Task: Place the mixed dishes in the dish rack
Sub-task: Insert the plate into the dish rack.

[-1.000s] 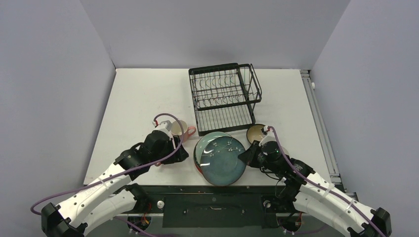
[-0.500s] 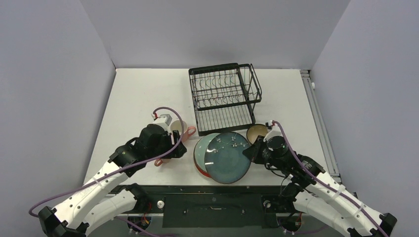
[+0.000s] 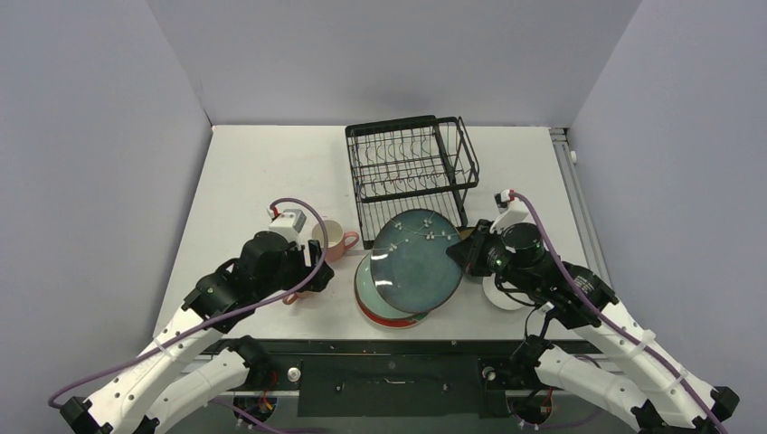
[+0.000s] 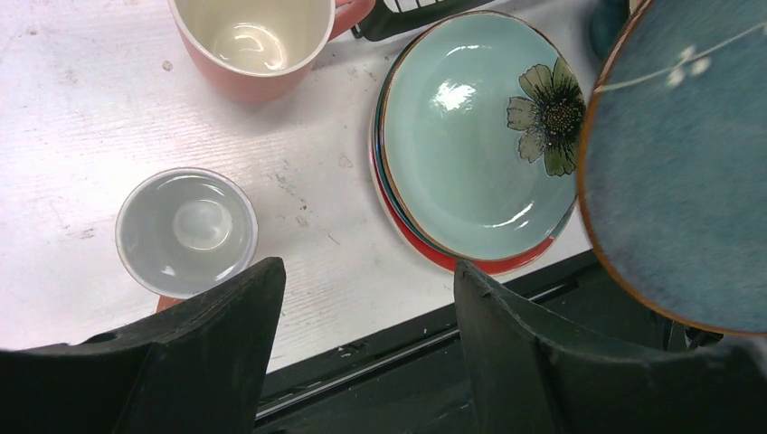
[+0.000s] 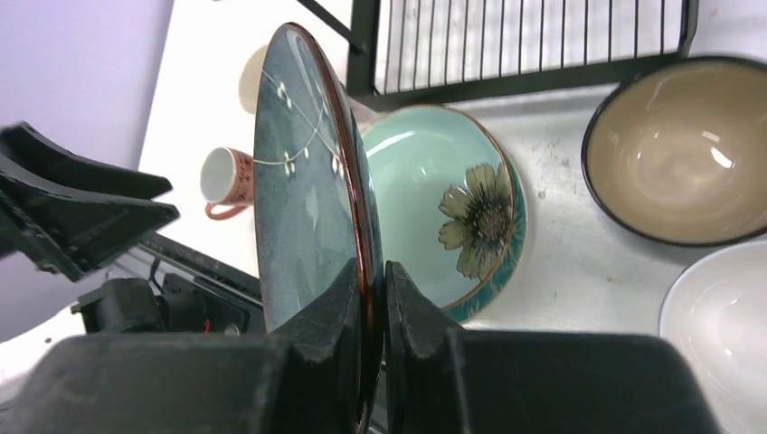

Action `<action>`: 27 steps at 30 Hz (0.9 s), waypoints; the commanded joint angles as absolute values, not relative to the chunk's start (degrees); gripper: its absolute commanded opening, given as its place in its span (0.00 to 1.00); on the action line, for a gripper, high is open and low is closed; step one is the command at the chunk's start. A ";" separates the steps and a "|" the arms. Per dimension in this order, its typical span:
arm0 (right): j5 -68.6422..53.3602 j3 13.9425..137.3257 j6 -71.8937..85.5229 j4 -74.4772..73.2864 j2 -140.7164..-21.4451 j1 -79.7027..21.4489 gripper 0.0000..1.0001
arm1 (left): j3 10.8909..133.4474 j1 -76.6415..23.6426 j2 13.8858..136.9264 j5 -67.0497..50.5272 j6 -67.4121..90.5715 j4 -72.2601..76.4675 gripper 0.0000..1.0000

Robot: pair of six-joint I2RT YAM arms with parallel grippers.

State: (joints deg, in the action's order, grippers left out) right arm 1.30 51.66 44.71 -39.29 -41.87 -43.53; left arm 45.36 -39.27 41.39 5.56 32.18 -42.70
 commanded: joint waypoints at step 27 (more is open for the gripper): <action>22.62 106.32 26.18 -40.41 -65.88 -42.06 0.00 | 43.96 -38.98 37.78 3.64 26.28 -36.93 0.70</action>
